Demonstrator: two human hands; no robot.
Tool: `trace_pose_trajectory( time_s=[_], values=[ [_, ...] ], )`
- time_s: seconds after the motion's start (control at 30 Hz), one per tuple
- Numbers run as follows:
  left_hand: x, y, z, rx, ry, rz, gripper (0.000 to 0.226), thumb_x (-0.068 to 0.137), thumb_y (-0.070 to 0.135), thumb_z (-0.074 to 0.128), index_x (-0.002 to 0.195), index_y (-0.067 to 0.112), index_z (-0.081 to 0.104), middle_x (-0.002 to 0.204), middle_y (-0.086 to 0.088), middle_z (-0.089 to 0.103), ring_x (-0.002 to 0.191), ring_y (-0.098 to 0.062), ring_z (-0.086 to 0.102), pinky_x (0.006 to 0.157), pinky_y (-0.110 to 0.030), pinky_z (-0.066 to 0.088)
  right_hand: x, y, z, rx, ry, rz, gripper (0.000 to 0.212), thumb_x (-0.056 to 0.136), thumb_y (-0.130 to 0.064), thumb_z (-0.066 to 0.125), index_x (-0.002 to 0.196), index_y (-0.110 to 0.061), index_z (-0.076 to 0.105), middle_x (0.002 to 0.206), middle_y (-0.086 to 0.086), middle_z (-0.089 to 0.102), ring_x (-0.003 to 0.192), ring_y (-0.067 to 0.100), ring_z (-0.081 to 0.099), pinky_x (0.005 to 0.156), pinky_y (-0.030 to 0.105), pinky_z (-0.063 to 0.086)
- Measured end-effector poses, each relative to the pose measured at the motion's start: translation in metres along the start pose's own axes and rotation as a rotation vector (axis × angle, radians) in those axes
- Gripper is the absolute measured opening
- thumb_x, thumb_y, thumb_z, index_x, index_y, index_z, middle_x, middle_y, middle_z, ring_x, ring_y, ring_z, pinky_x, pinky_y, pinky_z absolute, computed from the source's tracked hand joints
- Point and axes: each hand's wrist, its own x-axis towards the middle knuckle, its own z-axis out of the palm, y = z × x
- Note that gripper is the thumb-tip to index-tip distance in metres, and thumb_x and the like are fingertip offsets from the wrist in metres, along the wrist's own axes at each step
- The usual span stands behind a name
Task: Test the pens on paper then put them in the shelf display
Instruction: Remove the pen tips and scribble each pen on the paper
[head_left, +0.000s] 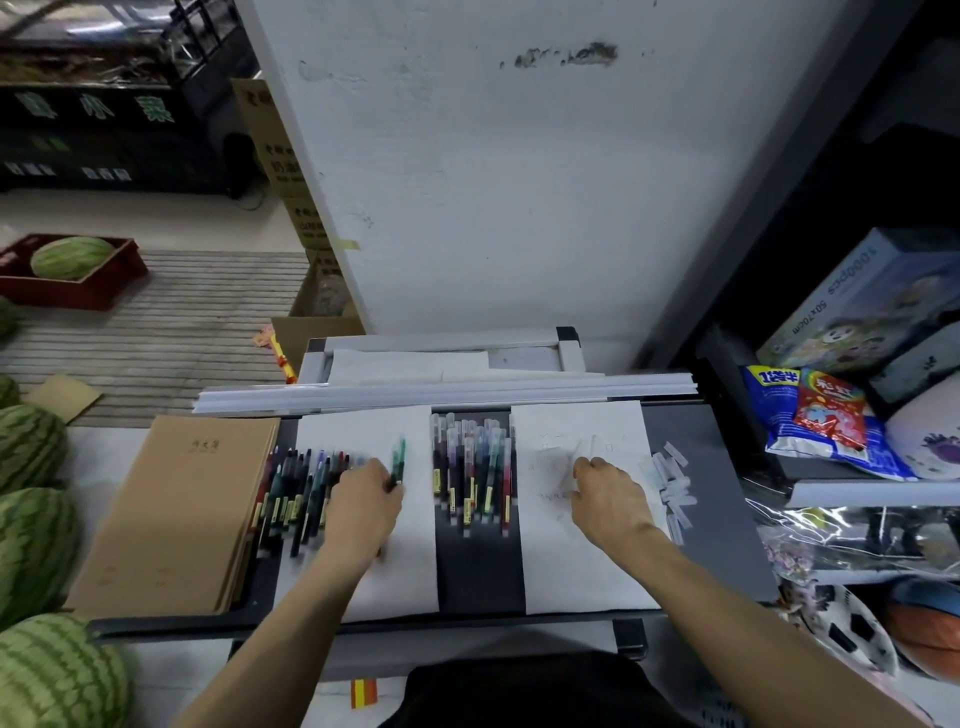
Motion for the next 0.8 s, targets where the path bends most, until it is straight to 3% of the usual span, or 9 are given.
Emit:
trace_pose_trajectory(
  time_s=[0.13,0.33,0.47,0.57,0.7,0.8],
  values=[
    [0.01,0.013,-0.004,0.084,-0.024,0.026,0.026,0.096,0.03,0.07,0.086,0.009,0.058,0.079,-0.006,0.064,0.074,-0.029,0.065,0.065,-0.039,0.058,0.0,0.001,0.0,-0.018,-0.009,0.029,0.019,0.098,-0.01,0.052,0.117,-0.009,0.056,0.113,0.007,0.064,0.103,0.029,0.065,0.073,0.032,0.042],
    [0.018,0.013,-0.005,0.178,-0.048,0.017,0.022,0.089,0.024,0.062,0.072,0.012,0.052,0.066,-0.004,0.059,0.06,-0.025,0.061,0.054,-0.031,0.055,0.0,0.004,0.0,0.142,0.048,0.045,0.023,0.1,-0.021,0.053,0.119,-0.013,0.061,0.113,0.004,0.067,0.101,0.026,0.066,0.079,0.034,0.05],
    [0.017,0.011,-0.009,0.217,-0.062,0.013,0.017,0.091,0.028,0.06,0.085,0.013,0.059,0.074,-0.002,0.062,0.068,-0.025,0.064,0.067,-0.037,0.061,-0.005,-0.004,-0.01,0.605,0.076,0.023,0.015,0.097,-0.023,0.067,0.112,-0.022,0.07,0.098,-0.008,0.069,0.085,0.01,0.065,0.078,0.023,0.051],
    [0.012,0.008,-0.014,0.133,-0.047,0.01,0.022,0.092,0.032,0.059,0.08,0.014,0.055,0.072,-0.002,0.063,0.063,-0.021,0.063,0.059,-0.031,0.054,-0.018,-0.016,-0.029,0.942,0.034,-0.002,0.008,0.096,-0.023,0.073,0.102,-0.028,0.072,0.088,-0.008,0.072,0.079,0.01,0.067,0.076,0.021,0.052],
    [-0.006,0.018,-0.034,-0.048,-0.025,0.083,0.023,0.1,0.026,0.049,0.079,0.016,0.049,0.071,-0.003,0.061,0.062,-0.022,0.059,0.056,-0.034,0.042,-0.042,-0.03,-0.063,1.311,-0.026,-0.09,0.006,0.1,-0.011,0.068,0.105,-0.011,0.071,0.092,0.005,0.076,0.079,0.025,0.07,0.071,0.029,0.054],
    [-0.033,0.036,-0.061,-0.257,-0.11,0.216,0.027,0.103,0.019,0.046,0.077,0.012,0.049,0.062,-0.009,0.058,0.051,-0.025,0.05,0.051,-0.047,0.039,-0.06,-0.036,-0.089,1.494,-0.082,-0.192,0.009,0.101,-0.006,0.065,0.109,-0.002,0.067,0.089,0.015,0.073,0.074,0.026,0.064,0.065,0.029,0.049]
  ],
)
